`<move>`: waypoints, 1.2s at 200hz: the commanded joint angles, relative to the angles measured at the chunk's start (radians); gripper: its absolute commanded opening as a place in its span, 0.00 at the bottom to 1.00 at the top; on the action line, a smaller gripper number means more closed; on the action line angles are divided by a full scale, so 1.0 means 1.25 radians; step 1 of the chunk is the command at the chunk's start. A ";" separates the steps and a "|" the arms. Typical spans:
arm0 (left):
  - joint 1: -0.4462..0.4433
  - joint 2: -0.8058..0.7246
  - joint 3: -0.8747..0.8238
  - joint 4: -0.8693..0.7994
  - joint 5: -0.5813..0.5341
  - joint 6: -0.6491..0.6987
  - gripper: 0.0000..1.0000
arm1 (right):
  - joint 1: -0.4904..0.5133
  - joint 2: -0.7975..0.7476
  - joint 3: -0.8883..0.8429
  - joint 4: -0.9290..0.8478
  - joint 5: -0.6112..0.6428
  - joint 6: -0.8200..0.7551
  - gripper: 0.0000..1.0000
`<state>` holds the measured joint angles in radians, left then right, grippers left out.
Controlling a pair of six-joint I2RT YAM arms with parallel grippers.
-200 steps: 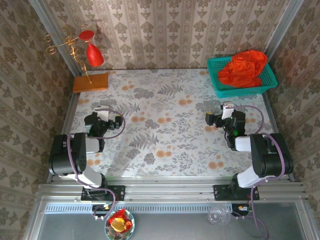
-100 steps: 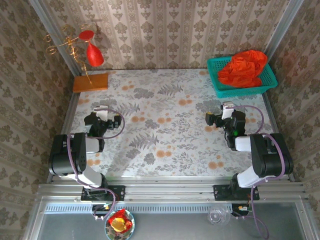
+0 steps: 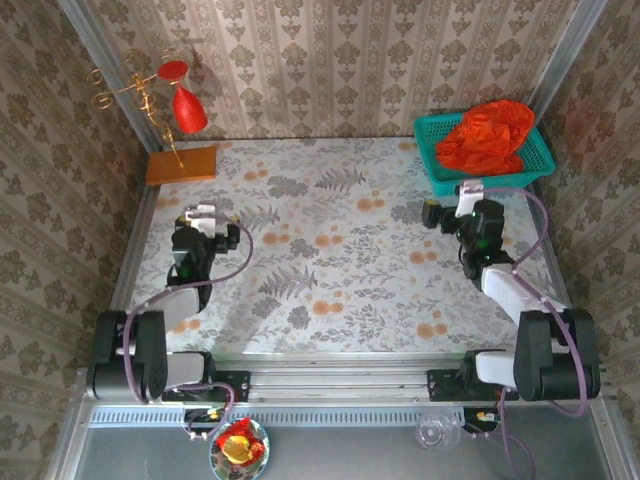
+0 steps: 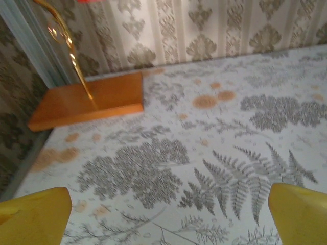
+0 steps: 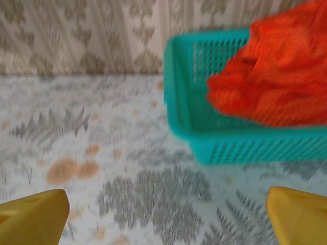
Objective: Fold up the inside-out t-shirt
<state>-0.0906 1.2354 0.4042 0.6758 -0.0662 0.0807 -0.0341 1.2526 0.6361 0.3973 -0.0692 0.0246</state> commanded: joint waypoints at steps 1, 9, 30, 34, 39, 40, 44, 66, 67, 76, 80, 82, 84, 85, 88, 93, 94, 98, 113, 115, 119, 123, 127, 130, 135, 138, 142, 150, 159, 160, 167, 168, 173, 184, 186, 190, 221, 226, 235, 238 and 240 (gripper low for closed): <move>-0.018 -0.067 0.093 -0.261 -0.105 -0.042 1.00 | -0.002 -0.011 0.093 -0.199 0.077 0.026 1.00; -0.022 -0.084 0.127 -0.339 -0.103 -0.064 1.00 | -0.007 0.004 0.130 -0.226 0.099 0.040 1.00; -0.025 -0.124 0.206 -0.517 -0.068 -0.118 1.00 | -0.043 0.074 0.248 -0.295 0.104 0.077 1.00; -0.025 -0.131 0.220 -0.549 -0.058 -0.130 1.00 | -0.050 0.092 0.274 -0.313 0.102 0.086 0.99; -0.025 -0.141 0.236 -0.584 -0.044 -0.142 1.00 | -0.060 0.118 0.308 -0.332 0.100 0.099 0.98; -0.025 -0.142 0.239 -0.592 -0.041 -0.144 1.00 | -0.062 0.126 0.314 -0.337 0.100 0.101 0.98; -0.026 -0.149 0.252 -0.620 -0.031 -0.151 1.00 | -0.069 0.152 0.340 -0.351 0.101 0.112 0.98; -0.026 -0.184 0.308 -0.760 0.027 -0.189 1.00 | -0.113 0.280 0.493 -0.443 0.078 0.184 0.90; -0.026 -0.186 0.311 -0.766 0.031 -0.190 1.00 | -0.115 0.286 0.500 -0.447 0.076 0.187 0.90; -0.026 -0.198 0.329 -0.809 0.065 -0.191 0.99 | -0.130 0.339 0.560 -0.477 0.059 0.210 0.87; -0.026 -0.202 0.336 -0.828 0.079 -0.192 0.99 | -0.136 0.361 0.586 -0.487 0.053 0.217 0.86; -0.027 -0.204 0.339 -0.835 0.085 -0.193 0.99 | -0.138 0.374 0.597 -0.492 0.050 0.221 0.86; -0.027 -0.207 0.342 -0.844 0.092 -0.194 0.99 | -0.141 0.385 0.611 -0.498 0.047 0.226 0.86; -0.027 -0.207 0.344 -0.847 0.095 -0.194 0.99 | -0.141 0.390 0.617 -0.500 0.046 0.228 0.85; -0.027 -0.210 0.349 -0.859 0.106 -0.194 0.99 | -0.145 0.408 0.634 -0.508 0.042 0.232 0.86; -0.027 -0.215 0.356 -0.876 0.122 -0.192 0.99 | -0.149 0.435 0.664 -0.519 0.036 0.241 0.86; -0.027 -0.216 0.358 -0.881 0.124 -0.191 0.99 | -0.150 0.441 0.670 -0.520 0.035 0.243 0.86; -0.026 -0.219 0.362 -0.896 0.131 -0.191 0.99 | -0.153 0.462 0.693 -0.524 0.028 0.247 0.86; -0.027 -0.232 0.374 -0.933 0.159 -0.189 0.99 | -0.164 0.537 0.777 -0.535 -0.003 0.264 0.85; -0.026 -0.234 0.375 -0.937 0.162 -0.188 0.99 | -0.165 0.548 0.789 -0.537 -0.003 0.267 0.84; -0.027 -0.237 0.376 -0.942 0.166 -0.187 0.99 | -0.166 0.568 0.810 -0.539 -0.004 0.275 0.84; -0.027 -0.242 0.376 -0.946 0.169 -0.187 0.99 | -0.167 0.589 0.834 -0.541 -0.004 0.282 0.83; -0.027 -0.245 0.376 -0.949 0.173 -0.187 0.99 | -0.168 0.609 0.859 -0.546 -0.004 0.289 0.82; -0.026 -0.248 0.375 -0.950 0.174 -0.186 0.99 | -0.168 0.625 0.877 -0.549 -0.006 0.293 0.82; -0.026 -0.252 0.374 -0.950 0.176 -0.187 0.99 | -0.168 0.650 0.909 -0.553 -0.013 0.299 0.81; -0.026 -0.255 0.373 -0.951 0.176 -0.187 0.99 | -0.168 0.666 0.927 -0.555 -0.020 0.303 0.81; -0.026 -0.259 0.370 -0.950 0.179 -0.187 0.99 | -0.167 0.686 0.951 -0.557 -0.027 0.307 0.81; -0.026 -0.265 0.366 -0.949 0.183 -0.182 0.99 | -0.167 0.726 0.998 -0.564 -0.037 0.316 0.80; -0.026 -0.271 0.361 -0.949 0.182 -0.176 0.99 | -0.167 0.767 1.046 -0.569 -0.041 0.329 0.80; -0.026 -0.272 0.360 -0.949 0.181 -0.175 0.99 | -0.167 0.769 1.051 -0.569 -0.042 0.330 0.80; -0.025 -0.278 0.356 -0.949 0.176 -0.174 0.99 | -0.165 0.798 1.083 -0.572 -0.048 0.340 0.79; -0.025 -0.279 0.355 -0.949 0.175 -0.174 0.99 | -0.165 0.801 1.088 -0.571 -0.049 0.341 0.79; -0.024 -0.283 0.351 -0.948 0.174 -0.173 0.99 | -0.165 0.820 1.108 -0.570 -0.057 0.349 0.79; -0.023 -0.287 0.342 -0.946 0.171 -0.173 0.99 | -0.163 0.861 1.158 -0.575 -0.064 0.365 0.79; -0.023 -0.287 0.341 -0.946 0.171 -0.174 0.99 | -0.162 0.868 1.165 -0.576 -0.064 0.366 0.79; -0.022 -0.289 0.339 -0.944 0.173 -0.175 0.99 | -0.161 0.882 1.183 -0.581 -0.063 0.369 0.78; -0.021 -0.287 0.323 -0.944 0.180 -0.181 0.99 | -0.150 0.979 1.327 -0.631 -0.040 0.378 0.77; -0.021 -0.286 0.322 -0.944 0.179 -0.182 0.99 | -0.148 0.995 1.347 -0.639 -0.035 0.379 0.77; -0.021 -0.284 0.321 -0.946 0.176 -0.181 0.99 | -0.146 1.019 1.380 -0.647 -0.030 0.383 0.75; -0.020 -0.284 0.321 -0.947 0.175 -0.181 0.99 | -0.145 1.026 1.389 -0.649 -0.029 0.385 0.75; -0.021 -0.283 0.321 -0.948 0.175 -0.181 0.99 | -0.145 1.031 1.395 -0.650 -0.028 0.386 0.75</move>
<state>-0.1173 0.8856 0.8185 -0.4892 0.1394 -0.1360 -0.2302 2.4775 2.2753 -0.3447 -0.1162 0.4728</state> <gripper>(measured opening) 0.990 0.761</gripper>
